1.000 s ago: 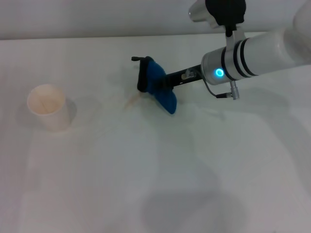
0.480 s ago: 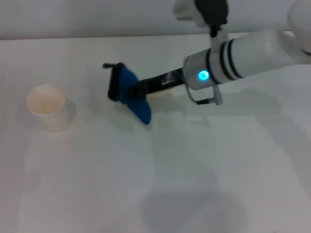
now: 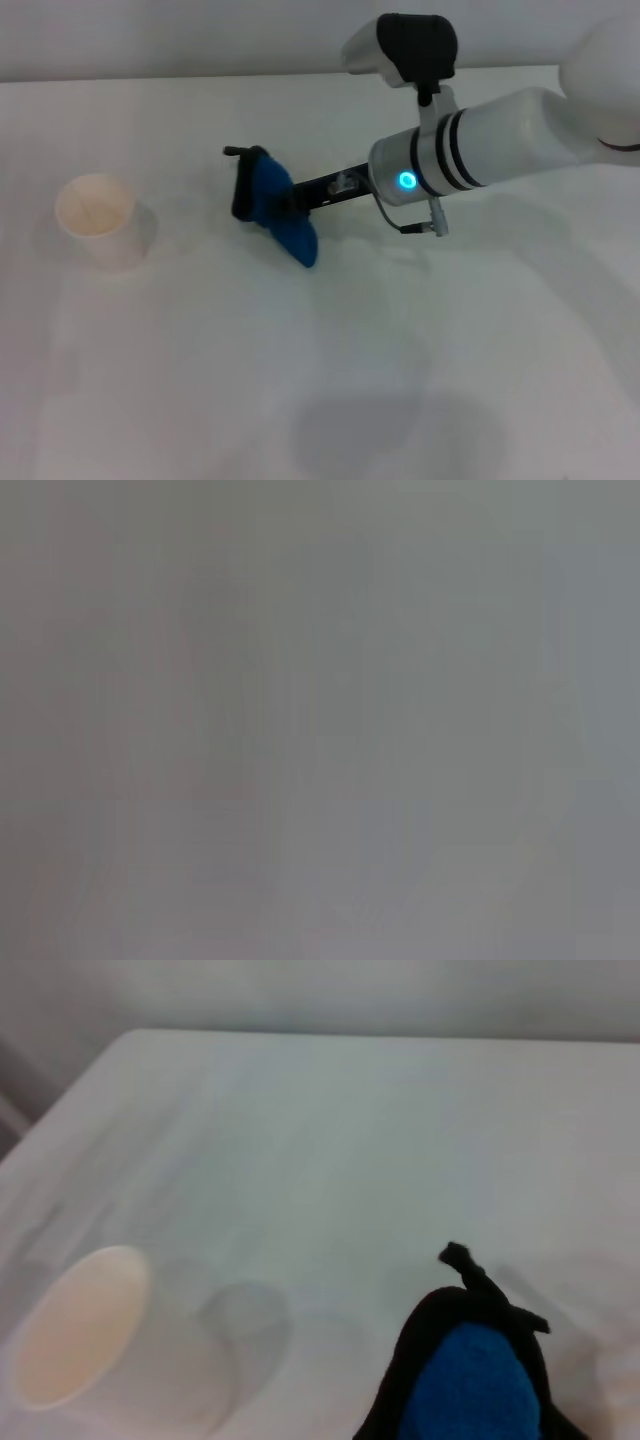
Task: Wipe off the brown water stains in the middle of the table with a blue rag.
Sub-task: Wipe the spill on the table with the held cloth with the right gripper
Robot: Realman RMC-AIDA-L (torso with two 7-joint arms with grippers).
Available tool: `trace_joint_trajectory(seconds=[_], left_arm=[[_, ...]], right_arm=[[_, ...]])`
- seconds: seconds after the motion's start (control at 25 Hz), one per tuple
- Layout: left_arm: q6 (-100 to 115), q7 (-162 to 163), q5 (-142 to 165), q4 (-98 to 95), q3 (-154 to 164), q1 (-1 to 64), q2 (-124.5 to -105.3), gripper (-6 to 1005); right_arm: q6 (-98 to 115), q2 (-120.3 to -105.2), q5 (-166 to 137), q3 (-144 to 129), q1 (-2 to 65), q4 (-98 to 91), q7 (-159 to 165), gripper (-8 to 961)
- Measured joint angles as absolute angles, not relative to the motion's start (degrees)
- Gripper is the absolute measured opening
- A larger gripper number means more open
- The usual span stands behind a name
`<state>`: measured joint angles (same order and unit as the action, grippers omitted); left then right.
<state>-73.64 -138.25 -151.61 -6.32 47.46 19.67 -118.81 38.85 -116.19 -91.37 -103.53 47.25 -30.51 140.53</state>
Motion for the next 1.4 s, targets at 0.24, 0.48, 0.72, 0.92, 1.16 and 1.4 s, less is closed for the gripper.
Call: trace_joint_trajectory(seconds=[0.24, 0.48, 0.72, 0.92, 1.16, 1.4], left_arm=[[-73.65, -138.25, -151.61, -6.32, 47.46, 19.60, -118.83, 876], [-73.65, -138.25, -151.61, -6.32, 47.46, 19.60, -118.89, 876], [-73.72, -138.25, -151.61, -6.33, 47.46, 19.52, -118.94, 876], [-73.81, -138.25, -151.61, -6.33, 47.46, 19.51, -118.87, 876], [-73.73, -138.25, -151.61, -6.33, 47.46, 19.51, -118.82, 876], [-73.63, -138.25, -151.61, -6.33, 47.46, 19.93, -118.75, 876]], right_arm=[[34.37, -116.13, -91.60, -103.26, 47.22, -27.62, 140.53, 150], [30.22, -115.95, -91.82, -103.66, 47.22, -25.39, 140.53, 153], [25.87, -115.54, -94.12, -103.35, 47.29, -23.14, 140.53, 156], [22.06, -115.08, -95.01, -103.20, 47.20, -22.23, 140.53, 158], [18.49, -115.52, -96.45, -103.49, 47.22, -22.19, 140.53, 161], [20.20, -116.13, -95.09, -109.65, 47.57, -25.81, 140.58, 164]])
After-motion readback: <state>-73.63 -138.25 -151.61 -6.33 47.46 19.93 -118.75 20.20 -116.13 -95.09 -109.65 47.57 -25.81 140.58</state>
